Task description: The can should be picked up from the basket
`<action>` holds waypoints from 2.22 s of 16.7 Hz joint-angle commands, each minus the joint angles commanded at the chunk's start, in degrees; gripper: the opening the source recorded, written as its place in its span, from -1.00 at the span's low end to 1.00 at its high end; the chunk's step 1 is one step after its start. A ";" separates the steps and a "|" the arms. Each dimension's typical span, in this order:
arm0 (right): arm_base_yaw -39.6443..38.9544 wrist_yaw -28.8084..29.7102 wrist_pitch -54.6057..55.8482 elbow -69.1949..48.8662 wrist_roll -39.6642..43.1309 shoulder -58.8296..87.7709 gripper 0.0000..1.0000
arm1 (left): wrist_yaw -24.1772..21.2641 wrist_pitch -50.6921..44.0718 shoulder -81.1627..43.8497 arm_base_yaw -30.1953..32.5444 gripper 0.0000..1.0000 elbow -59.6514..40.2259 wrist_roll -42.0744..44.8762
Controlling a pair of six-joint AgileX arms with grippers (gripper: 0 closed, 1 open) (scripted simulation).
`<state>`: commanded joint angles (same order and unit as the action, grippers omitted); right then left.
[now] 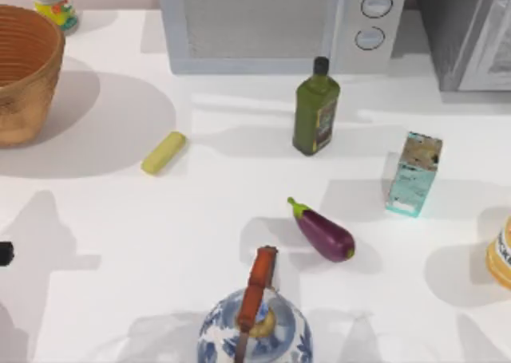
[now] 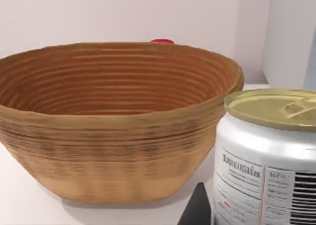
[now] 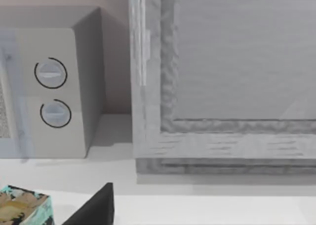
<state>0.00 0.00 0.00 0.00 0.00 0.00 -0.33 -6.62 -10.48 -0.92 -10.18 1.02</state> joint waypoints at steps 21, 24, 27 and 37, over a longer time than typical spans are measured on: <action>0.00 0.00 0.00 0.00 0.00 0.00 1.00 | -20.15 18.20 -14.25 4.69 -1.00 -0.11 0.52; 0.00 0.00 0.00 0.00 0.00 0.00 1.00 | -29.05 23.76 -25.23 6.43 -1.00 -4.70 1.31; 0.00 0.00 0.00 0.00 0.00 0.00 1.00 | -36.91 29.60 -35.66 7.85 -1.00 -9.15 2.05; 0.00 0.00 0.00 0.00 0.00 0.00 1.00 | -58.72 48.32 -68.20 11.18 -1.00 -21.82 2.88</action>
<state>0.00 0.00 0.00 0.00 0.00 0.00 -59.05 41.70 -78.68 10.26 -32.00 3.90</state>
